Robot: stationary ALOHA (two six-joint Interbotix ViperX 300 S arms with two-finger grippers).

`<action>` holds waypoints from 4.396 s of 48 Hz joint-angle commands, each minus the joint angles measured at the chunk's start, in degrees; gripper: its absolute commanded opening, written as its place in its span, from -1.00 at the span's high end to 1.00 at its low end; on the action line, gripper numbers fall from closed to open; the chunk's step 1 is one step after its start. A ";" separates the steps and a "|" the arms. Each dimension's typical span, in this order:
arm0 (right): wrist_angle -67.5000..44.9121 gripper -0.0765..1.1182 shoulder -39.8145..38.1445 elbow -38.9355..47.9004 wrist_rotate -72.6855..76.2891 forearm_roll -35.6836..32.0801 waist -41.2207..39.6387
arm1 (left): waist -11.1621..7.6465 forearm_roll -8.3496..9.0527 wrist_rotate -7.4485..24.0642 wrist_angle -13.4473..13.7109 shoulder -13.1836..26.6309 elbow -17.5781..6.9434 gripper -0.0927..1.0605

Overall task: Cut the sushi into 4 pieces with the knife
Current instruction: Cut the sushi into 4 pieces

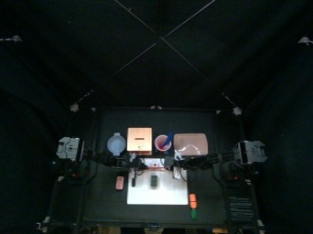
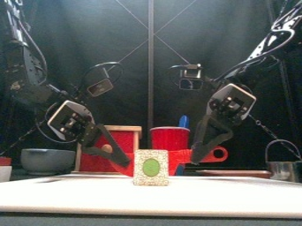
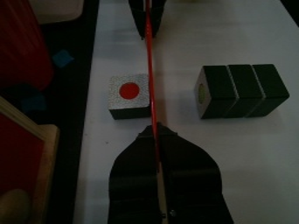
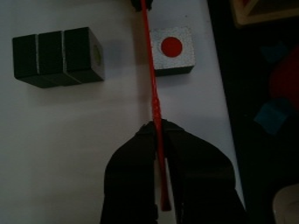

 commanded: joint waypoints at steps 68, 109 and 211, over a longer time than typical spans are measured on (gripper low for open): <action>0.26 0.51 -2.02 -2.29 0.88 2.81 7.47 | -11.34 -0.62 -0.79 2.20 -4.66 -0.09 0.56; 0.53 0.51 4.31 -2.46 0.88 4.22 8.44 | -11.16 -2.99 -0.18 5.27 4.66 -1.67 0.56; 3.87 0.51 -8.35 -3.60 0.53 0.44 10.28 | -15.38 1.32 -0.09 18.46 -13.80 -2.37 0.57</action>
